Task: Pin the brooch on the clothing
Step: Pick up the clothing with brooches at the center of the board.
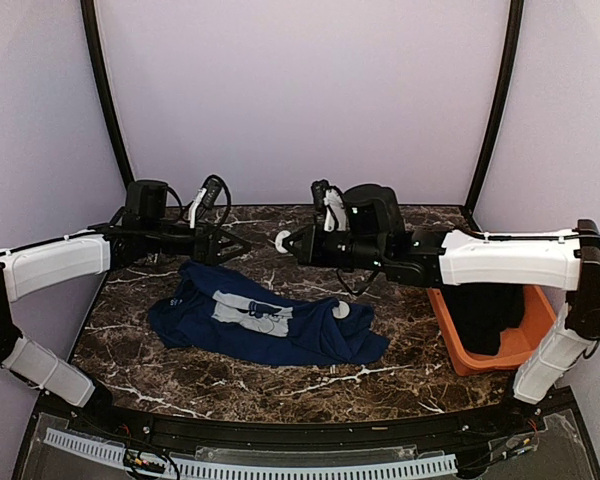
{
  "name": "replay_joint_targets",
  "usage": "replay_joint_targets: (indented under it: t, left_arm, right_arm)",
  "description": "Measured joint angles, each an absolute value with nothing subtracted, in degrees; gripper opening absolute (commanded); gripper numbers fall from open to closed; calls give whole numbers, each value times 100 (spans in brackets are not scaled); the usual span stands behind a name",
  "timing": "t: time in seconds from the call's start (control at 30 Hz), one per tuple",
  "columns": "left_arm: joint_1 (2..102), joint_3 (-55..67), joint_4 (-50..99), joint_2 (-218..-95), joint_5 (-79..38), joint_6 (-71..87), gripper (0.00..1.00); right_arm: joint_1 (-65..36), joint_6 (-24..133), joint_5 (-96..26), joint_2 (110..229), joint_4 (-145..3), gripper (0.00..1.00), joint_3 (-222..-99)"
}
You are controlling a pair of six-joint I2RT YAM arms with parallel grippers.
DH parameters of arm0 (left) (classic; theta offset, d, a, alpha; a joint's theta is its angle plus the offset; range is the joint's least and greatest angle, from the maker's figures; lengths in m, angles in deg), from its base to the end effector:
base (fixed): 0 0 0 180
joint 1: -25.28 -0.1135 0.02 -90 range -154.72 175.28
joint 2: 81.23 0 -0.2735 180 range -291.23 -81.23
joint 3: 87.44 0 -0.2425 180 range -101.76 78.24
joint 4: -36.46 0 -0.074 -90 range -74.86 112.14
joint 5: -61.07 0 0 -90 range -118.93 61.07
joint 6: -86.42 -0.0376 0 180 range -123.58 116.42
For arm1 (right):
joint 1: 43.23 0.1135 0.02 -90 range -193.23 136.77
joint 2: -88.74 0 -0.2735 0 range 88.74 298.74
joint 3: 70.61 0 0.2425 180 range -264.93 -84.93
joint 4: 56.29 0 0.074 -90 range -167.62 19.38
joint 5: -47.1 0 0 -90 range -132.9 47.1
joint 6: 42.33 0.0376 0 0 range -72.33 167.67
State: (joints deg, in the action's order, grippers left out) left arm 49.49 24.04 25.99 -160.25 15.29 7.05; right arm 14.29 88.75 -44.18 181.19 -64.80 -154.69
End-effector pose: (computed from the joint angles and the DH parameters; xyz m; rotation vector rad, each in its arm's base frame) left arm 0.2634 -0.1472 0.3017 0.7612 1.8470 -1.1419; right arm 0.2039 0.3188 0.3190 -0.2745 2.0179 1.1301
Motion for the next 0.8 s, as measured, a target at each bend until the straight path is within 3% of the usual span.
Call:
replay_joint_targets:
  t: [0.6,0.8]
  left_arm:
    - [4949,2395,2497,-16025,1289,653,99]
    - [4949,2238,1915,-16047,732,432,99]
  right_arm:
    - [1372,9564,-4411,18125,-6960,0,-15532]
    - [1372,9649,-4400,18232,-7030,0,-15563]
